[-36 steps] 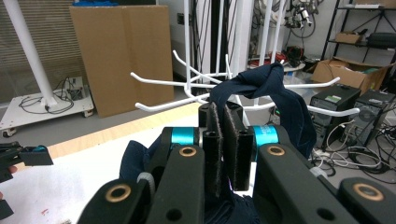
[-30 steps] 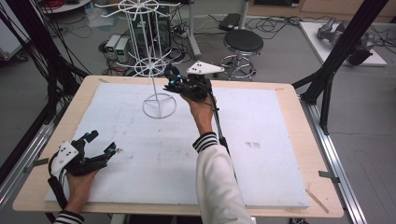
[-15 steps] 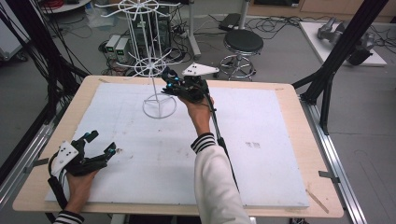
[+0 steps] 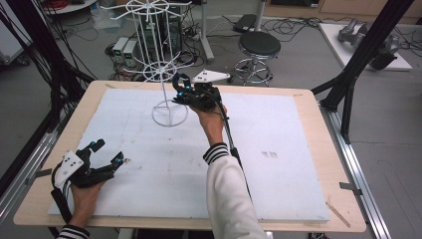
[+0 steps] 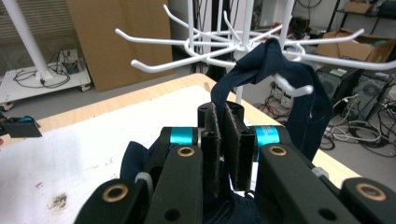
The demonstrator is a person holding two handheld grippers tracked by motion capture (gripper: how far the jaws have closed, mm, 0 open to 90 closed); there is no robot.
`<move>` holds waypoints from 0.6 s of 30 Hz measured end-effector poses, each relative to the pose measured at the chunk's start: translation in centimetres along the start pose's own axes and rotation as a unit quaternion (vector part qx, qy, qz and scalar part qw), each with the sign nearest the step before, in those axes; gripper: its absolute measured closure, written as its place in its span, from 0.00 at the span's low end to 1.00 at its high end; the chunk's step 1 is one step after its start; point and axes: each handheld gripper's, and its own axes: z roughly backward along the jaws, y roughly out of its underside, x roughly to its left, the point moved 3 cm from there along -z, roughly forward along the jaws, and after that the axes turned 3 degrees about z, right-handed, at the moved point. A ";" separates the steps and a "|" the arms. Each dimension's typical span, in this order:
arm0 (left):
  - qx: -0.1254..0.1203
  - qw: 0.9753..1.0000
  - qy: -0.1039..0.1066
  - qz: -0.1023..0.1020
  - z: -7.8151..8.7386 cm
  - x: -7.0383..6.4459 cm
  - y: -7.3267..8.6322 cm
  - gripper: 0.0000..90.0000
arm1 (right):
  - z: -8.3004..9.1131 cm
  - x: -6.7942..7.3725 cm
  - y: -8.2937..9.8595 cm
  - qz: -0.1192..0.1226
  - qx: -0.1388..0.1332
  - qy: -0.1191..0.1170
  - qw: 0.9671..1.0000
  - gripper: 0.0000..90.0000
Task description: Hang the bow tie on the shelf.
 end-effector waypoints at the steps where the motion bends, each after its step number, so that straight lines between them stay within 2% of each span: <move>1: 0.000 1.000 0.000 0.000 0.0 0.0 0.0 0.18 | 0.0 0.0 0.0 0.001 0.003 0.000 1.000 0.94; 3: 0.000 1.000 0.000 0.000 0.0 0.0 0.0 0.18 | 0.0 0.0 0.1 0.003 0.006 0.001 1.000 0.90; 5: 0.000 1.000 0.000 0.000 0.0 0.0 0.0 0.18 | 0.0 0.0 0.1 0.001 0.009 -0.002 1.000 0.81; 9: -0.001 1.000 0.001 -0.001 0.0 0.0 0.0 0.18 | 0.0 0.3 0.1 -0.002 0.025 -0.009 1.000 0.58; 10: -0.001 1.000 0.001 -0.001 0.0 0.0 0.0 0.18 | 0.1 0.4 0.1 -0.006 0.028 -0.009 1.000 0.46; 12: -0.001 1.000 0.001 0.000 0.0 0.0 0.0 0.18 | 0.4 0.5 0.0 -0.007 0.035 -0.010 0.999 0.36; 15: -0.001 1.000 0.001 0.000 0.0 0.0 0.0 0.18 | 1.5 0.8 -0.3 -0.011 0.048 -0.008 0.999 0.21; 18: 0.000 1.000 0.001 -0.002 0.0 0.0 0.0 0.18 | 3.5 1.1 -0.6 -0.004 0.062 0.000 0.998 0.14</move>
